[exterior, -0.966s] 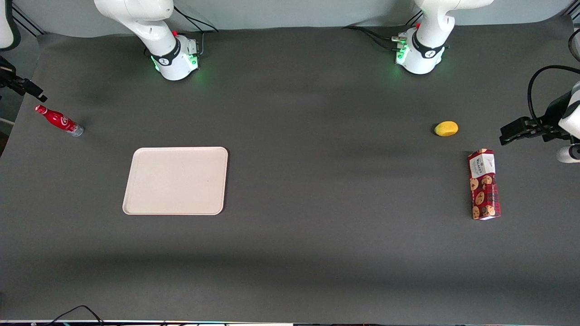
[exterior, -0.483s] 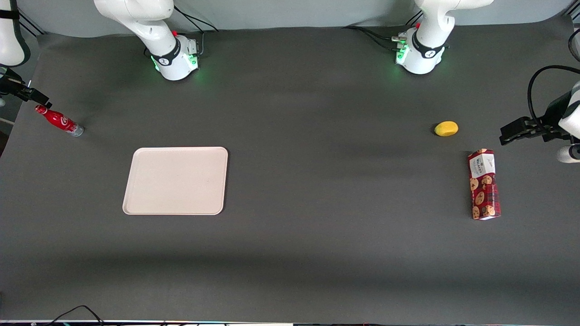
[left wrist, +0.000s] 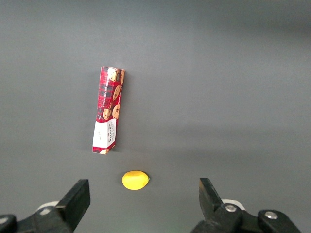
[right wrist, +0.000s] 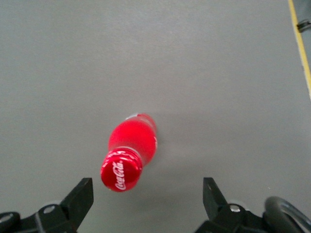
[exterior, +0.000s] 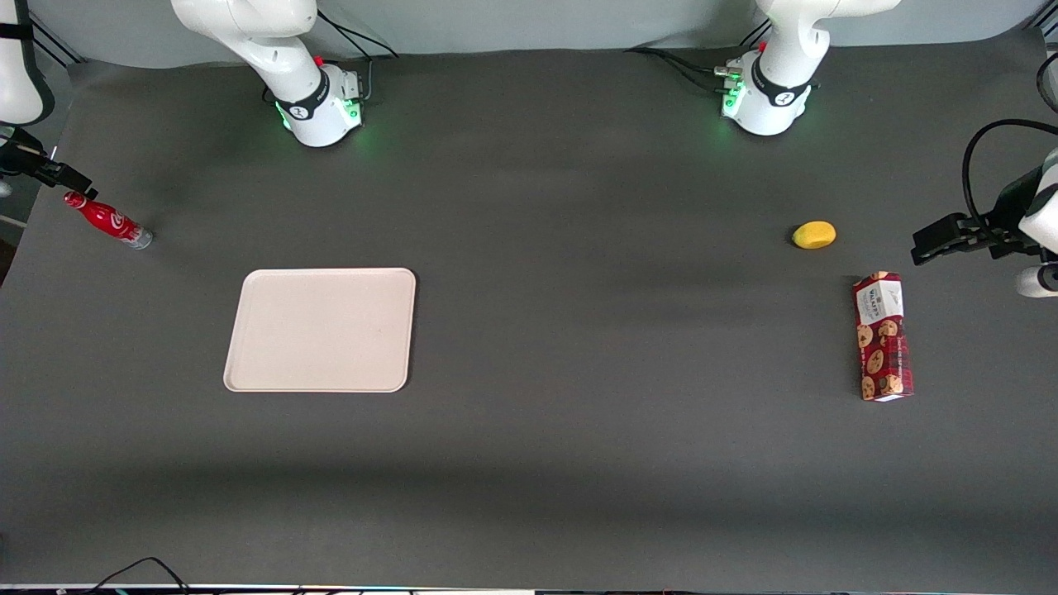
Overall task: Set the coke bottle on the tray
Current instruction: 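Lower the right gripper and close it on the bottle neck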
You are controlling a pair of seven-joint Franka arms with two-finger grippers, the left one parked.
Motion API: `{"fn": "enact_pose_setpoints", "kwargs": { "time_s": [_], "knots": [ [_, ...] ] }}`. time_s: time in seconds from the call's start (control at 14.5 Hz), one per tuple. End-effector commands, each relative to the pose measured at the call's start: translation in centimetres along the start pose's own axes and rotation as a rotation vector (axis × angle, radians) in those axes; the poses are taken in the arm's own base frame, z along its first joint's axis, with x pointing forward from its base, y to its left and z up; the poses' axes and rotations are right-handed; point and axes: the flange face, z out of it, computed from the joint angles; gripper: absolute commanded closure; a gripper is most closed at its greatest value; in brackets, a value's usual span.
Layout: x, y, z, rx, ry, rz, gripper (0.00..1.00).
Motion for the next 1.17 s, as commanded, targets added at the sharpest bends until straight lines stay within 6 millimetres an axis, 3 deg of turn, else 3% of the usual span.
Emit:
{"fn": "enact_pose_setpoints", "kwargs": {
  "time_s": [0.0,0.55,0.76,0.97,1.03,1.1],
  "knots": [
    [1.66,-0.04,0.63,0.004,-0.009,-0.039,0.00],
    [2.07,-0.48,0.96,0.002,-0.019,-0.047,0.01],
    [1.98,-0.36,0.96,0.002,-0.018,-0.043,0.31],
    [2.11,-0.54,0.96,0.002,-0.018,-0.048,0.90],
    [2.11,-0.54,0.96,0.002,-0.018,-0.048,1.00],
    [2.15,-0.60,0.96,0.002,-0.019,-0.050,1.00]
  ]
}}
